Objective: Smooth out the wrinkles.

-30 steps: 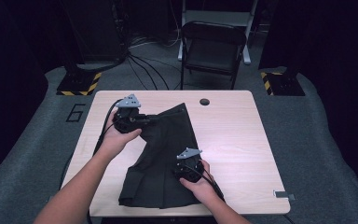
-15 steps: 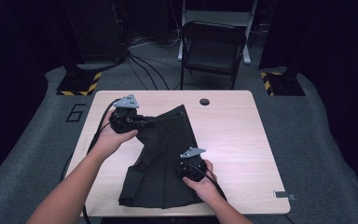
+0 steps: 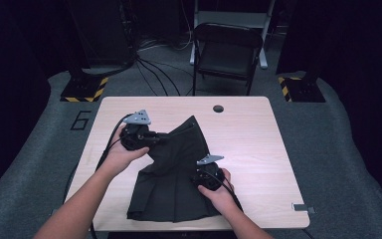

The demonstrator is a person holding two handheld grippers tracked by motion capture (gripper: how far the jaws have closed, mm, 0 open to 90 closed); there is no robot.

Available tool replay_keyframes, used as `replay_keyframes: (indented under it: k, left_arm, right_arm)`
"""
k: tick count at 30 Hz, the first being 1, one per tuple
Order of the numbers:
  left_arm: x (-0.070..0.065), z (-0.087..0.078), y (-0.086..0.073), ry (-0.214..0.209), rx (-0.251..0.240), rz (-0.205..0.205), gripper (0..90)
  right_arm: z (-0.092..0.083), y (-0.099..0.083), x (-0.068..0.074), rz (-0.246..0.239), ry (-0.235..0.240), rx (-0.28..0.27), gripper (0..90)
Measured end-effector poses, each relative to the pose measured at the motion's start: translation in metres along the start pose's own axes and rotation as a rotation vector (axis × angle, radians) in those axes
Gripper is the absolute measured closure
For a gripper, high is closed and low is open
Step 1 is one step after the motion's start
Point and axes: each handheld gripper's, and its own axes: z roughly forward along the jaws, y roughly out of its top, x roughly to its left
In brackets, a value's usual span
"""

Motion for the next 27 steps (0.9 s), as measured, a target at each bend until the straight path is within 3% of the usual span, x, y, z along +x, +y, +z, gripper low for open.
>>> replay_keyframes:
  k: [10,20,25,26,27]
  left_arm:
    - [0.004,-0.004,0.002,0.005,0.004,0.002,82.3]
    - [0.007,-0.003,0.001,0.006,0.001,-0.007,82.3]
    - [0.001,-0.003,0.001,-0.011,0.002,0.009,82.3]
    - [-0.001,-0.003,0.0,-0.017,0.001,0.009,82.2]
    - [-0.003,-0.003,-0.001,-0.021,-0.002,0.01,82.2]
  right_arm:
    - [-0.002,0.001,-0.012,0.032,-0.026,-0.006,49.1]
    - [-0.002,0.001,-0.012,0.02,-0.042,-0.009,49.4]
    - [-0.003,0.0,-0.015,0.019,-0.026,-0.006,49.7]
    - [-0.003,0.0,-0.015,0.041,-0.024,-0.003,50.0]
    - [-0.003,0.0,-0.017,0.026,-0.023,-0.007,50.0]
